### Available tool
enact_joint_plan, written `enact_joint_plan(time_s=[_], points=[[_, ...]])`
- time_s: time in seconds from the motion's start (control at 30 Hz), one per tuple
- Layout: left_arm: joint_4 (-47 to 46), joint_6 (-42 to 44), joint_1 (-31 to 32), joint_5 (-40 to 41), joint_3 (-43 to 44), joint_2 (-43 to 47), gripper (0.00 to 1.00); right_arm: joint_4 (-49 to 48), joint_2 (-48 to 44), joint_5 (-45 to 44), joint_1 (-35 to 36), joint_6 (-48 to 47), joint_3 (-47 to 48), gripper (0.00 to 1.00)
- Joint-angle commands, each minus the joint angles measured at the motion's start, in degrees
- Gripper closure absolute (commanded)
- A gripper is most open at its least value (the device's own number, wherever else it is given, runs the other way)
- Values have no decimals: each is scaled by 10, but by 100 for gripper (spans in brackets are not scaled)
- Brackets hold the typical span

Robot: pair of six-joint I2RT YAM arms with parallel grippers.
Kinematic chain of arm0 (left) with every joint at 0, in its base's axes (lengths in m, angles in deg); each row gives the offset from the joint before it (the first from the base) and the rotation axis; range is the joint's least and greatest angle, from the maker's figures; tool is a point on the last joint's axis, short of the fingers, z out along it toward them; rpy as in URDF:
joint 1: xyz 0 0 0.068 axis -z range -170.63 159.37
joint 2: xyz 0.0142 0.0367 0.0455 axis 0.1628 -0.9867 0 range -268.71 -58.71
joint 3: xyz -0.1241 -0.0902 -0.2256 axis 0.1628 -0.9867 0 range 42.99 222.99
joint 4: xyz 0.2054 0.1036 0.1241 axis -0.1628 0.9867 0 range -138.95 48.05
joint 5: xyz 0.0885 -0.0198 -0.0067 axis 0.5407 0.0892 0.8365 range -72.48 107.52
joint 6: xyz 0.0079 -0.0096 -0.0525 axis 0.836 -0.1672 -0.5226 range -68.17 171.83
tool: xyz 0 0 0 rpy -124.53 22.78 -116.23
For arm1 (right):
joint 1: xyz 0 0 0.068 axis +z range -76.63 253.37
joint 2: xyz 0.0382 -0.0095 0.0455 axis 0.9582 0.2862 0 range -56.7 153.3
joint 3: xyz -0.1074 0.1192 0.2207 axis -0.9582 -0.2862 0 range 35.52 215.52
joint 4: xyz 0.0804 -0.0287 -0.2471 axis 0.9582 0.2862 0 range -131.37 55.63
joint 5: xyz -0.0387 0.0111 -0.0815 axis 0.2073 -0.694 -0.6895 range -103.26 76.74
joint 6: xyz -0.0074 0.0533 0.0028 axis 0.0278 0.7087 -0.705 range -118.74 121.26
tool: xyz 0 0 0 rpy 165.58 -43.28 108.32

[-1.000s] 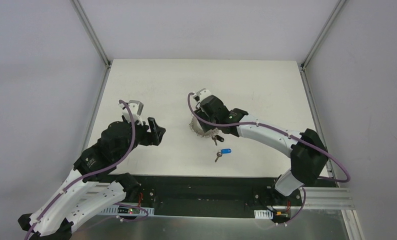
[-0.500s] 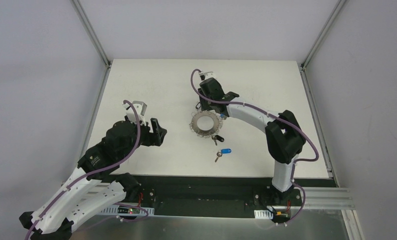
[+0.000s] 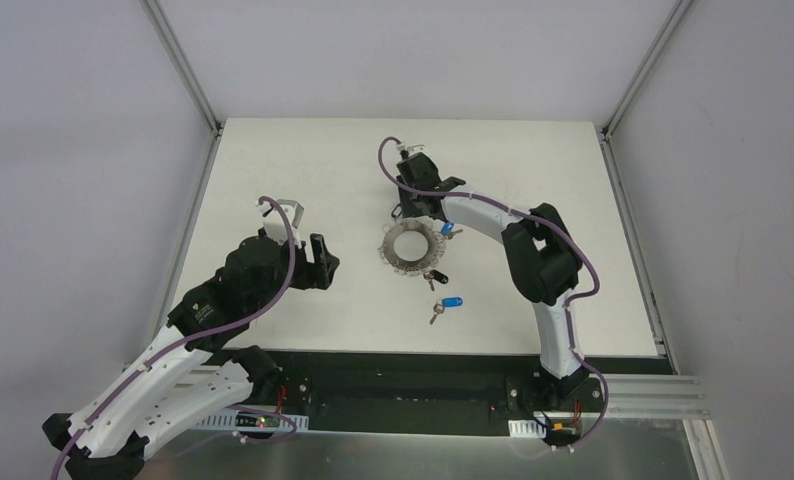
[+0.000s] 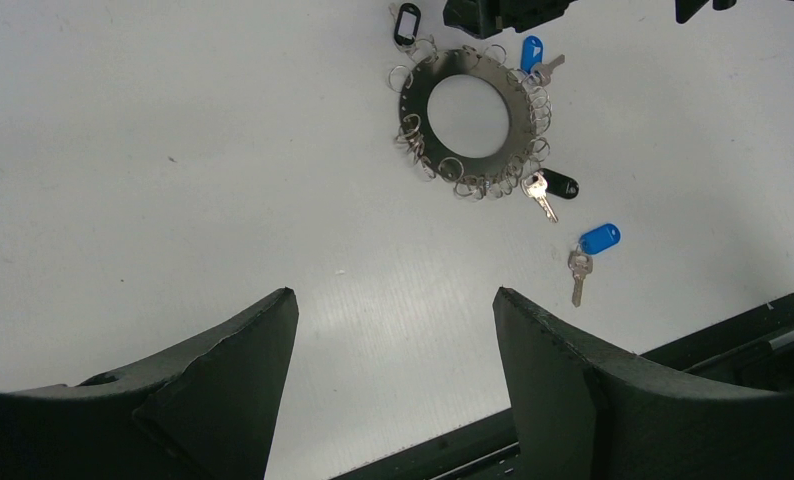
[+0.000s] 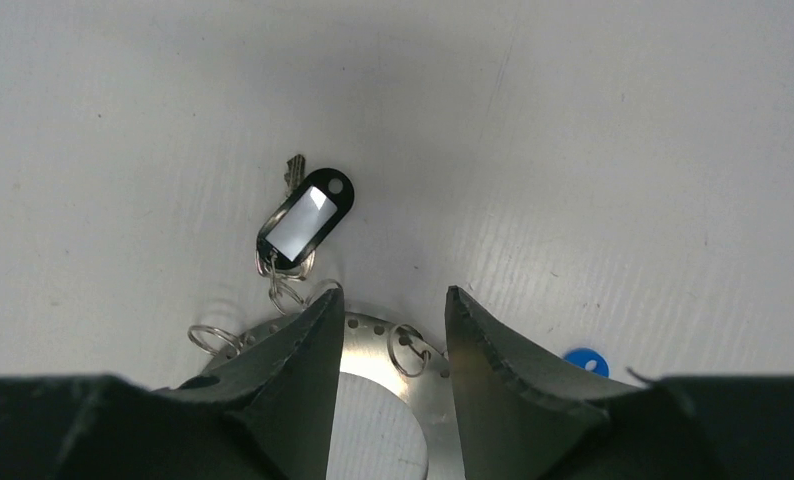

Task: Put the keys on the keyring

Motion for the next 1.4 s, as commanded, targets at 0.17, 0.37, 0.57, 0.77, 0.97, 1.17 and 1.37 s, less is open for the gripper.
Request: enact_joint_plan(time_s=[0.17,0.37,0.57,0.77,0.97,1.17,1.37], points=[[-24,13,-1,11,-4,-5,28,10,37,33,-2,92,81,55],[-24,19,-1,10,-8,2,28,45,65,39,-2,123,118,56],[-24,23,-1,8,-12,11,28,78,73,46,-1,132,126,57],[-24,21,-1,-1,-13,14,27,78,65,36,-1,141,102,59],[-24,18,-1,-5,-15,17,27,44,33,30,2,141,59,59],[-24,16,-1,-3,-17,27,27,-21,-24,9,24,92,-7,57],[-24,15,-1,-3,-19,32,27,-46,-62,-12,43,54,-38,55]])
